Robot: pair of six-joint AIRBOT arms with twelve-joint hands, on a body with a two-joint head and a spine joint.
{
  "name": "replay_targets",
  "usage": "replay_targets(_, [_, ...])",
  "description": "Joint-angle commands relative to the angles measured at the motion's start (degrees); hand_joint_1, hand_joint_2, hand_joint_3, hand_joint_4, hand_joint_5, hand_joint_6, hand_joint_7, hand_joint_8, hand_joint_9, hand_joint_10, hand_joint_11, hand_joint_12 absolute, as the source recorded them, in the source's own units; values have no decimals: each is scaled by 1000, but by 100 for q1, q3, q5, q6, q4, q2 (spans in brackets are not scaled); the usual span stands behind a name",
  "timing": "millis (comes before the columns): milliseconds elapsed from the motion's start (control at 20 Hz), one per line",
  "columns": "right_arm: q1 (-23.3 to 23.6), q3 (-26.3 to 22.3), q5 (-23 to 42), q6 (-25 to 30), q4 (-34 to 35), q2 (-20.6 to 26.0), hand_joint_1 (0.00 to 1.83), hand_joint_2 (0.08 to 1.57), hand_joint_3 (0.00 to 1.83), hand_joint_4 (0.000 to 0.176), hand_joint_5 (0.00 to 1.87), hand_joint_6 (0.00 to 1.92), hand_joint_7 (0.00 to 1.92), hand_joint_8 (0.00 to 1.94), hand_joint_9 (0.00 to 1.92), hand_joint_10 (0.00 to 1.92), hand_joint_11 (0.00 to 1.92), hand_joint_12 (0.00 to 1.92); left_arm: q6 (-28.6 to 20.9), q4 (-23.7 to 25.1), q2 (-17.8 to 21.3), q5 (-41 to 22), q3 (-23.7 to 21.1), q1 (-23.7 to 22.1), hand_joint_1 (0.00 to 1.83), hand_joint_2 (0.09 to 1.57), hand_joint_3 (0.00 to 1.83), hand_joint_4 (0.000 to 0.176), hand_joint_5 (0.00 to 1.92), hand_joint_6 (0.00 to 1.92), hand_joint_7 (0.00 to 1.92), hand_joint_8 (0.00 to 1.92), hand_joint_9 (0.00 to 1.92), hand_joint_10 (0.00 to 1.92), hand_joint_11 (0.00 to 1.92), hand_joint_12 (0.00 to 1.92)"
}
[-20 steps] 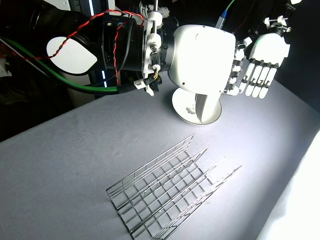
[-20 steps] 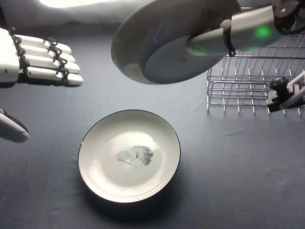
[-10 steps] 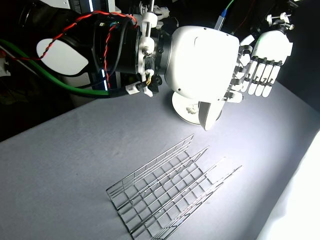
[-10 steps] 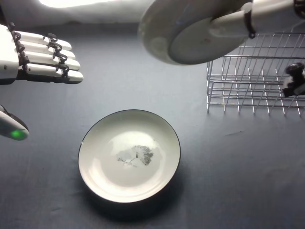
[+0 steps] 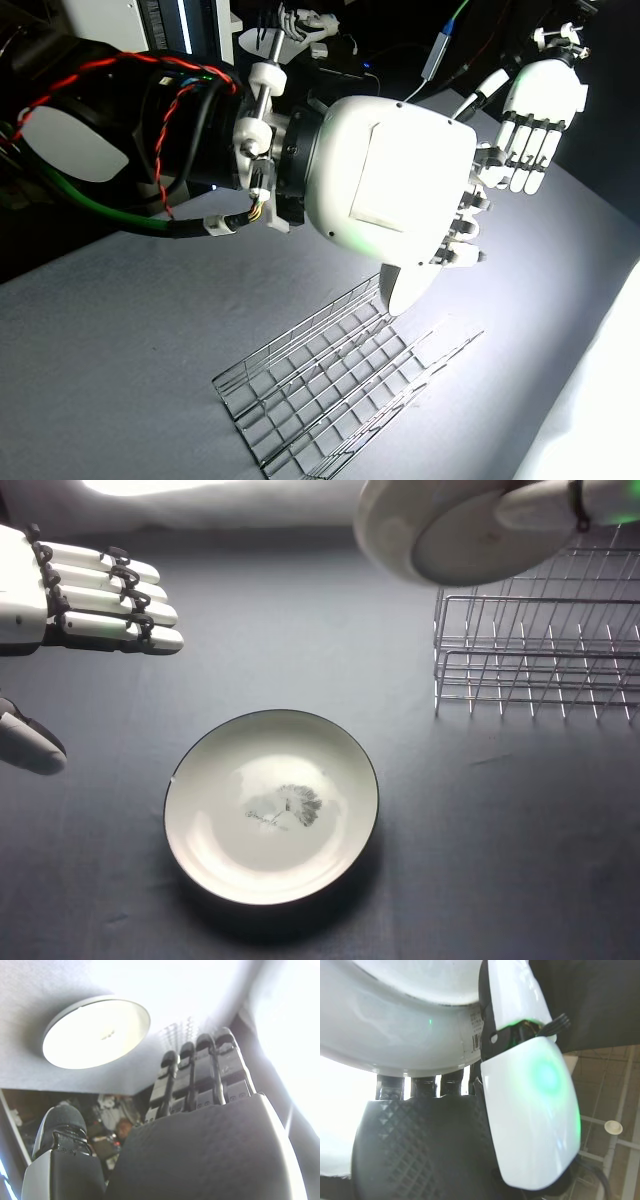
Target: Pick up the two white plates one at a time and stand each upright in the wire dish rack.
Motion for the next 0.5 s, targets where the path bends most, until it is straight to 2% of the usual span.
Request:
replay_targets(0, [68,29,862,96,118,91,1376,1106,1,0,926,1061,1027,843,921,1184,718,1296,-2,-418,33,-102,36,-42,0,1050,0,0,0,0,0,0,0,0,0,0])
replay_targets(250, [-130,116,869,84,118,237,1381,1091,0,0,961,1010,1055,794,960,1119,757,1249,-2,-418,28,-104,33,-45,0,1043,0,0,0,0,0,0,0,0,0,0])
replay_targets(350, [-262,195,915,66,118,248,1373,1115,1,0,909,1097,1002,881,910,1189,711,1280,-2,-418,28,-104,29,-46,0,1046,0,0,0,0,0,0,0,0,0,0])
replay_targets(450, [-413,318,965,49,118,246,1373,1113,0,0,916,1091,1003,876,914,1180,713,1275,-2,-418,26,-104,22,-48,0,1052,1,0,0,0,0,0,0,0,0,0])
